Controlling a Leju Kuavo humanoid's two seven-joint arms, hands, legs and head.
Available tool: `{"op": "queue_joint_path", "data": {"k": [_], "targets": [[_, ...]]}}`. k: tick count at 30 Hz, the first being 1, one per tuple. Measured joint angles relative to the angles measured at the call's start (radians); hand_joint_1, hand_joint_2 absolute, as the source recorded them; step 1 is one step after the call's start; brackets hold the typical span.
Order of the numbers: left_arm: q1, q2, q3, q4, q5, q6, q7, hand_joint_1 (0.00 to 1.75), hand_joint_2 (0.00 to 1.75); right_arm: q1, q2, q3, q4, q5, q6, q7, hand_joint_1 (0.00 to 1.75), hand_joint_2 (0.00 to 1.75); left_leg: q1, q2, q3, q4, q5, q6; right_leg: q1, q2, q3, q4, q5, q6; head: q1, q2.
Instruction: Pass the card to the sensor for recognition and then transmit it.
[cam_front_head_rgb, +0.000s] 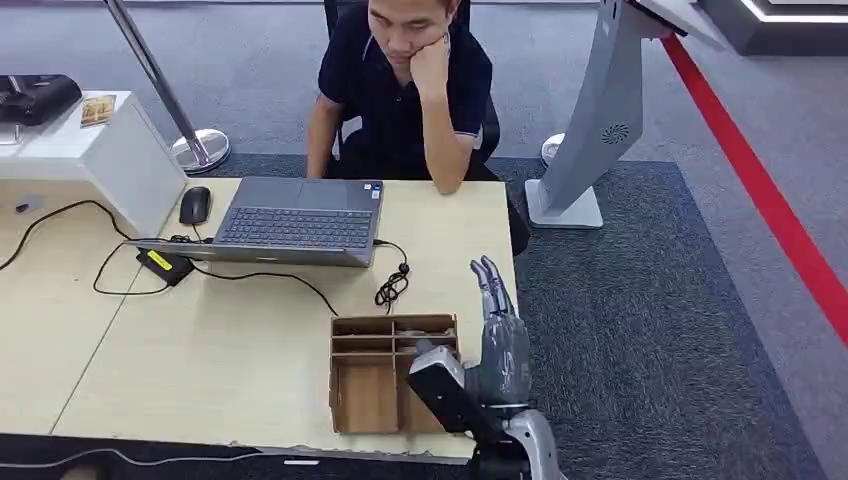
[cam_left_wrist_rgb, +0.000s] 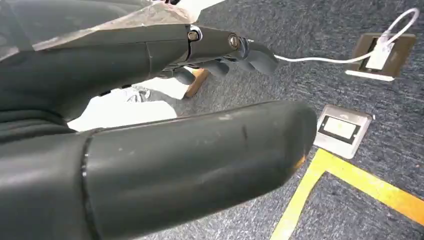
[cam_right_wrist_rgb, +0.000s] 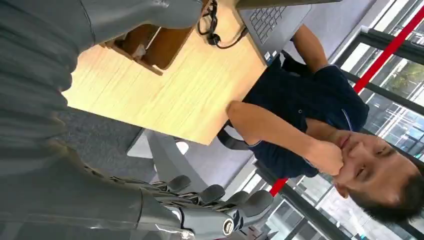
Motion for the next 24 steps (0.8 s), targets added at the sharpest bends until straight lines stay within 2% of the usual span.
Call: {"op": "queue_joint_path", "data": {"k": [9,10,12,14,15,16,19,20,24], "targets": [[0.001,0.001,-0.005,0.0,0.026,0.003,0.003,0.0,0.0,0.03,-0.02,0.005,-0.003,0.013,0.0,-0.007,0.02,1.75,0.0,0.0,0.0,0.0,0.0,0.0,0.0,0.0,0.0,0.0,0.0,0.0,0.0,0.0],[0.001,0.001,-0.005,0.0,0.027,0.004,0.003,0.0,0.0,0.03,-0.022,0.005,-0.003,0.013,0.0,-0.007,0.05,1.75,0.0,0.0,0.0,0.0,0.0,0.0,0.0,0.0,0.0,0.0,0.0,0.0,0.0,0.0],[0.001,0.001,-0.007,0.0,0.031,0.005,0.004,0.0,0.0,0.03,-0.025,0.006,-0.003,0.013,0.0,-0.006,0.31,1.75,0.0,0.0,0.0,0.0,0.0,0.0,0.0,0.0,0.0,0.0,0.0,0.0,0.0,0.0],[0.001,0.002,-0.013,0.0,0.034,0.005,0.01,0.0,0.0,0.03,-0.028,0.007,-0.003,0.013,0.0,-0.006,0.19,1.75,0.0,0.0,0.0,0.0,0.0,0.0,0.0,0.0,0.0,0.0,0.0,0.0,0.0,0.0],[0.001,0.002,-0.015,0.0,0.034,0.005,0.011,0.0,0.0,0.03,-0.029,0.007,-0.003,0.013,0.0,-0.006,0.21,1.75,0.0,0.0,0.0,0.0,0.0,0.0,0.0,0.0,0.0,0.0,0.0,0.0,0.0,0.0],[0.001,0.002,-0.018,0.0,0.034,0.006,0.012,0.0,0.0,0.03,-0.029,0.007,-0.003,0.013,0.0,-0.006,0.31,1.75,0.0,0.0,0.0,0.0,0.0,0.0,0.0,0.0,0.0,0.0,0.0,0.0,0.0,0.0],[0.001,0.002,-0.023,0.0,0.034,0.006,0.014,0.0,0.0,0.03,-0.029,0.008,-0.003,0.013,0.0,-0.006,0.19,1.75,0.0,0.0,0.0,0.0,0.0,0.0,0.0,0.0,0.0,0.0,0.0,0.0,0.0,0.0],[0.001,0.002,-0.024,0.0,0.034,0.006,0.014,0.0,0.0,0.03,-0.03,0.008,-0.003,0.013,0.0,-0.006,0.24,1.75,0.0,0.0,0.0,0.0,0.0,0.0,0.0,0.0,0.0,0.0,0.0,0.0,0.0,0.0],[0.001,0.002,-0.029,0.0,0.036,0.006,0.013,0.0,0.0,0.03,-0.03,0.008,-0.003,0.013,0.0,-0.008,0.24,1.75,0.0,0.0,0.0,0.0,0.0,0.0,0.0,0.0,0.0,0.0,0.0,0.0,0.0,0.0]]}}
